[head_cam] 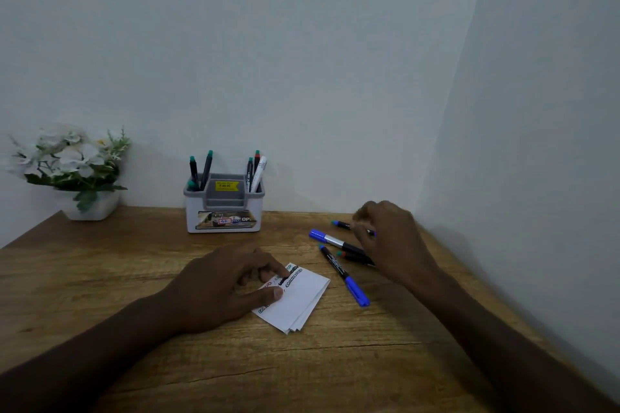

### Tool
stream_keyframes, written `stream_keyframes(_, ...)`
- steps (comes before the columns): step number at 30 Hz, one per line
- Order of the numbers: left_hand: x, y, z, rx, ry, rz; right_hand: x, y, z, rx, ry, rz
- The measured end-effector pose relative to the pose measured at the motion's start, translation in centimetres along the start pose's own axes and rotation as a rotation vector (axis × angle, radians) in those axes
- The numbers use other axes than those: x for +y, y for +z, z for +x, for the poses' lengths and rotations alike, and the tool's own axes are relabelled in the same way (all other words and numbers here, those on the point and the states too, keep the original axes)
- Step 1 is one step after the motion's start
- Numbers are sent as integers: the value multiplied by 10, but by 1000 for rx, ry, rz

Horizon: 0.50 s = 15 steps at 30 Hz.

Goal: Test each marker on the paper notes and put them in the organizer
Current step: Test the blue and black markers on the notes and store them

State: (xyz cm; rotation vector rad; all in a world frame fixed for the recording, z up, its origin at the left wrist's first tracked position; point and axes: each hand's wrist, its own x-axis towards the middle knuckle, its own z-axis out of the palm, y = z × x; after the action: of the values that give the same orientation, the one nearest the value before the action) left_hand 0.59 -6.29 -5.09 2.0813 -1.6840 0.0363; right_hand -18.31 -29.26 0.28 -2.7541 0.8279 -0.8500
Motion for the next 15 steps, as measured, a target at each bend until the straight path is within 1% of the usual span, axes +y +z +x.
stream_keyframes(1, 0, 1, 0, 0, 0, -6, -1, -4, -1, -20, -15, -53)
stream_keyframes(2, 0, 1, 0, 3, -1, -12, -3, -6, -2, -75, -10, -93)
stream_keyframes(4, -1, 0, 0, 5, -3, -17, -9, -3, -7, -232, 13, -112)
stream_keyframes(6, 0, -1, 0, 7, -4, -14, -16, 6, -11, -353, -9, -129)
stream_keyframes(8, 0, -1, -1, 8, -1, -10, -18, 12, -12, -384, -18, -127)
stream_keyframes(10, 1, -1, -2, 13, 3, -9, -19, 11, -11, -388, -15, -113)
stream_keyframes(12, 2, -2, -2, 32, 8, 2, -18, 5, -9, -306, -10, -18)
stream_keyframes(13, 3, -3, -2, 50, 9, 2, -18, 2, -9, -230, 2, 98)
stream_keyframes(15, 5, -5, -3, 123, 11, -8, -24, -4, -10, -117, 58, 472)
